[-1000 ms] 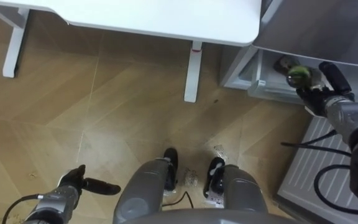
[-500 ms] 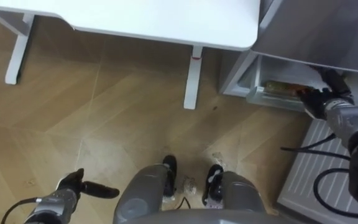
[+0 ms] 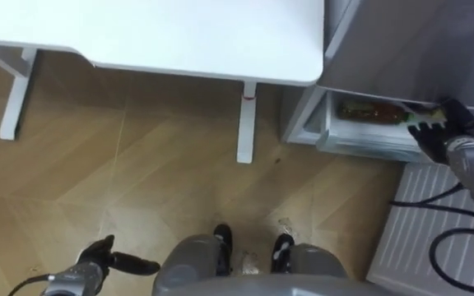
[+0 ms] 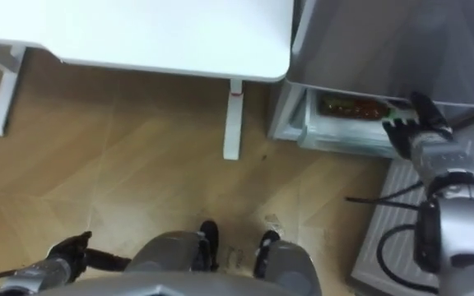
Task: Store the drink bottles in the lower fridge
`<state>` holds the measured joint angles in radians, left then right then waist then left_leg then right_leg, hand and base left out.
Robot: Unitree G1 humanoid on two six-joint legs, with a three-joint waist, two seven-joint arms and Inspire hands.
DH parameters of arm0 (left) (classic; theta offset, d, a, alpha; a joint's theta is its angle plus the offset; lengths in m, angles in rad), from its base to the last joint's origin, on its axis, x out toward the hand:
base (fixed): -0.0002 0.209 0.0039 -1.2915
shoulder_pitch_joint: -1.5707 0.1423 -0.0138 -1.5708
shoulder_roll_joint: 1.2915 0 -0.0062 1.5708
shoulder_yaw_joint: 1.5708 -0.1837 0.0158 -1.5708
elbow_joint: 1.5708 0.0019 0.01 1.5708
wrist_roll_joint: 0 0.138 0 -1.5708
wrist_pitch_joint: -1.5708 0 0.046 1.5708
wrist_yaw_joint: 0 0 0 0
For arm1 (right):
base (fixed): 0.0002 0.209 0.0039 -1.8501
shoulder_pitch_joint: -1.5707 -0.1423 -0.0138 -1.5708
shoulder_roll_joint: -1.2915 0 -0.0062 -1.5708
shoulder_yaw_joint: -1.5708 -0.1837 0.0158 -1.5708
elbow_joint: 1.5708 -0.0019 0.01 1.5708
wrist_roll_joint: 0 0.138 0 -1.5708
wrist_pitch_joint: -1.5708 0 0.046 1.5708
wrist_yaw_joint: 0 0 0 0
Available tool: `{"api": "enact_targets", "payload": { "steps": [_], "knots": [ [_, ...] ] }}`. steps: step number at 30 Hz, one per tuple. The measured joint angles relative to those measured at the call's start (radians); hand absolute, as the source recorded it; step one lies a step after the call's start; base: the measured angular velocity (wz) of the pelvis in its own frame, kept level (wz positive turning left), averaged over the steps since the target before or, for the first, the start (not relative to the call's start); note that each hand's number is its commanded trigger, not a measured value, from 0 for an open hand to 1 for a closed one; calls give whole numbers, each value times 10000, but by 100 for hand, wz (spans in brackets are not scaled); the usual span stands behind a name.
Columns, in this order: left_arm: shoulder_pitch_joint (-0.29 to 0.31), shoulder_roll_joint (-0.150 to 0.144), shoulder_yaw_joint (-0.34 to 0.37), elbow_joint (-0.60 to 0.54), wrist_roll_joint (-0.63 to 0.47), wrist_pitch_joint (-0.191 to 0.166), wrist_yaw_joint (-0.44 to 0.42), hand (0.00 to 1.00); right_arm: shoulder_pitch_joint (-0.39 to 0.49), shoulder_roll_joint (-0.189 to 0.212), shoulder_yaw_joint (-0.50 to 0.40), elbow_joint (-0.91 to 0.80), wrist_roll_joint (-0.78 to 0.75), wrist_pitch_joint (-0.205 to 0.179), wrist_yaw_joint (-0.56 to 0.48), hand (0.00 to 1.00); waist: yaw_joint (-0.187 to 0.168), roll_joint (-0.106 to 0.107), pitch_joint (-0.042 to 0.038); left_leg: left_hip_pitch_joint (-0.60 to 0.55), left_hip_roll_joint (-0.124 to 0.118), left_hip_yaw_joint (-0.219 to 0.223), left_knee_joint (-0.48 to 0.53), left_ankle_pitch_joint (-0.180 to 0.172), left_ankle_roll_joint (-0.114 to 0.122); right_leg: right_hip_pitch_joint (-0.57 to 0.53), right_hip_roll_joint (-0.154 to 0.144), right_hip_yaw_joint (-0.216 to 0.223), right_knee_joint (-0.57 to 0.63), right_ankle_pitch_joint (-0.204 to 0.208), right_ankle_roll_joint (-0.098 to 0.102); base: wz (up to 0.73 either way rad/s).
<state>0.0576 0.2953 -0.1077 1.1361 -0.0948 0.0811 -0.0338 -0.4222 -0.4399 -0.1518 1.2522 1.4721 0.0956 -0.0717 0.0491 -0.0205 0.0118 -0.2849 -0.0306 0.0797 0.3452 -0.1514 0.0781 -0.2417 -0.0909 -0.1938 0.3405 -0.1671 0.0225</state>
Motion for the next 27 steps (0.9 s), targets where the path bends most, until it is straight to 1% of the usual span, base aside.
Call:
{"api": "enact_targets", "payload": {
  "steps": [1, 3, 4, 5, 6, 7, 9, 10, 11, 12, 13, 14, 15, 16, 17, 18, 19, 21, 23, 26, 27],
  "knots": [
    [55, -7, 114, -31, 4, -6, -2, 0, 198, 2, -11, -222, -88, -55, 9, 0, -8, 12, -15, 100, -6, 1, -63, -1, -2, 94, 1, -1, -45, -2, 2, 0],
    [270, -50, 498, -33, -1, -86, 12, 0, 787, 21, -73, -789, -251, -324, 113, 0, -14, 43, -52, 581, 2, 10, -343, -24, -42, 575, 49, -3, -303, 1, 12, -2],
    [313, -54, 580, -31, -1, -112, 12, 0, 957, 34, -74, -898, -231, -407, 166, 0, -4, 29, -58, 721, 6, 18, -435, -28, -51, 695, 64, 11, -368, 1, 11, -4],
    [417, -60, 714, 10, 3, -210, 23, 0, 1388, 60, -73, -1069, -255, -558, 382, 0, -20, 3, -80, 946, 23, 20, -518, -50, -91, 945, 113, 11, -562, -1, 9, 0],
    [483, -59, 778, 2, 4, -258, 30, 0, 1643, 78, -73, -1159, -254, -608, 491, 0, 0, -8, -85, 1068, 26, 28, -555, -69, -115, 1074, 144, -1, -683, 6, 1, 0],
    [668, -48, 868, -19, -46, -316, 83, 0, 2084, 169, -73, -1266, -239, -673, 646, 0, 9, -63, -123, 1254, 27, 21, -622, -110, -164, 1285, 198, -9, -862, 14, -11, -3],
    [991, -76, 859, -53, -81, -352, 231, 0, 2579, 450, -80, -1338, -225, -826, 759, 0, -92, -130, -157, 1447, 51, 29, -735, -147, -218, 1584, 261, -36, -1022, 31, -41, 0],
    [1218, -127, 864, -69, 31, -361, 276, 0, 2918, 768, -83, -1397, -226, -973, 859, 0, -155, -139, -169, 1582, 90, 20, -769, -188, -263, 1817, 319, -77, -1165, 45, -63, 0],
    [1374, -171, 848, -50, 153, -365, 279, 0, 3349, 1099, -65, -1376, -208, -1021, 952, 0, -205, -168, -171, 1756, 153, 24, -765, -290, -311, 2034, 402, -63, -1320, 60, -86, 0],
    [1503, -220, 853, -31, 209, -373, 325, 0, 3800, 1421, -58, -1230, -203, -1016, 1092, 0, -189, -112, -135, 1929, 202, 17, -748, -386, -365, 2268, 468, -68, -1466, 69, -109, -7],
    [1576, -255, 853, -26, 217, -378, 364, 0, 4014, 1566, -59, -1183, -210, -1015, 1100, 0, -187, -110, -137, 2004, 220, 17, -749, -424, -382, 2337, 490, -65, -1527, 61, -121, -8],
    [1701, -377, 853, 4, 220, -380, 513, 0, 4340, 1824, -58, -1153, -205, -1015, 1098, 0, -182, -53, -133, 2087, 247, 36, -763, -505, -416, 2454, 523, -23, -1544, 31, -149, -10],
    [1746, -450, 872, 43, 221, -379, 557, 0, 4456, 1930, -59, -1152, -215, -1014, 1099, 0, -179, -17, -137, 2085, 260, 39, -770, -549, -429, 2468, 537, -3, -1545, 14, -153, -15],
    [1778, -604, 870, 112, 309, -374, 642, 0, 4621, 2106, -60, -1054, -259, -1035, 1145, 0, -217, 67, -123, 2094, 290, 89, -758, -598, -444, 2476, 563, 34, -1551, 3, -160, -12],
    [1780, -756, 906, 134, 506, -374, 730, 0, 4730, 2276, -62, -822, -278, -1079, 1212, 0, -231, 136, -97, 2133, 304, 128, -776, -607, -453, 2519, 569, 37, -1566, -6, -169, -9],
    [1781, -937, 1080, 138, 694, -374, 808, 0, 4862, 2469, -64, -706, -273, -1105, 1194, 0, -227, 134, -47, 2220, 304, 142, -791, -612, -462, 2583, 573, 56, -1576, -42, -174, -3],
    [1781, -1006, 1089, 146, 762, -374, 848, 0, 4919, 2564, -62, -668, -276, -1105, 1197, 0, -230, 151, -42, 2262, 304, 143, -788, -617, -470, 2619, 573, 55, -1582, -60, -180, 0],
    [1750, -1210, 1084, 110, 1100, -382, 884, 0, 4933, 2797, 50, -429, -386, -1096, 1209, 0, -238, 212, -59, 2300, 312, 140, -767, -643, -495, 2631, 579, 55, -1579, -124, -193, 0],
    [1752, -1277, 1080, 122, 1157, -378, 884, 0, 4976, 2849, 140, -215, -583, -1045, 1405, 0, -289, 241, -47, 2389, 318, 141, -788, -653, -509, 2634, 586, 53, -1595, -139, -205, 0],
    [1830, -1276, 1075, 128, 1224, -348, 920, 0, 4943, 2854, 214, 32, -764, -967, 1475, 0, -294, 240, -40, 2574, 326, 149, -831, -701, -535, 2787, 597, 75, -1594, -216, -211, -1],
    [1869, -1276, 1075, 119, 1263, -336, 921, 0, 4931, 2854, 224, 115, -853, -934, 1490, 0, -297, 227, -51, 2633, 325, 170, -899, -701, -536, 2813, 599, 138, -1593, -232, -209, -5]
  ]
}}
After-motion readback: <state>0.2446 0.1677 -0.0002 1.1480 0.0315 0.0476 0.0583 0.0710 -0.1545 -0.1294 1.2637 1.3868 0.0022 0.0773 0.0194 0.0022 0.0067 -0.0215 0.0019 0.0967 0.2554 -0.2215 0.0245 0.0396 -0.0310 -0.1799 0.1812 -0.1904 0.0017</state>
